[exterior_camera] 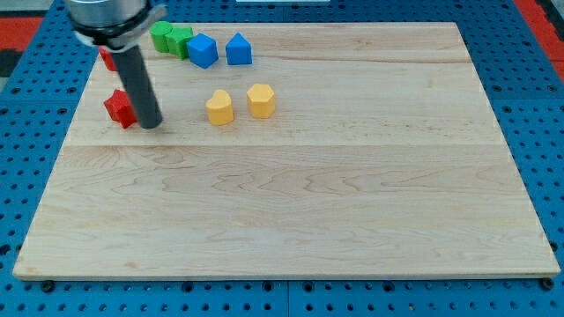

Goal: Push the red star along with the red circle to the top left

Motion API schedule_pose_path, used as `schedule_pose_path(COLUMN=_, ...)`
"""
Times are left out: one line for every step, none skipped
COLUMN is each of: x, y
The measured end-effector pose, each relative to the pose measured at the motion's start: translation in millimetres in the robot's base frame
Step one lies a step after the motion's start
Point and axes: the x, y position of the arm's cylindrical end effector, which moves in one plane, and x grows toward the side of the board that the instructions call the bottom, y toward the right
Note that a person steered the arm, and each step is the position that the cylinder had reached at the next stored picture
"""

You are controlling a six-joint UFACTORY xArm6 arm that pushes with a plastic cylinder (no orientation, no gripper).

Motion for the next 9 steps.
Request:
schedule_pose_path(x=-11, y=-29)
schedule_pose_path(x=-26, y=-57)
schedule_pose_path(x=-47, y=-66)
schedule_pose_path(x=-64, y=-66)
schedule_pose_path(x=-71, y=-61)
schedule_pose_path(x=-73, y=-61)
schedule_pose_path(x=-70, y=-37)
schedule_pose_path(x=-68, y=4)
schedule_pose_path(x=-68, y=18)
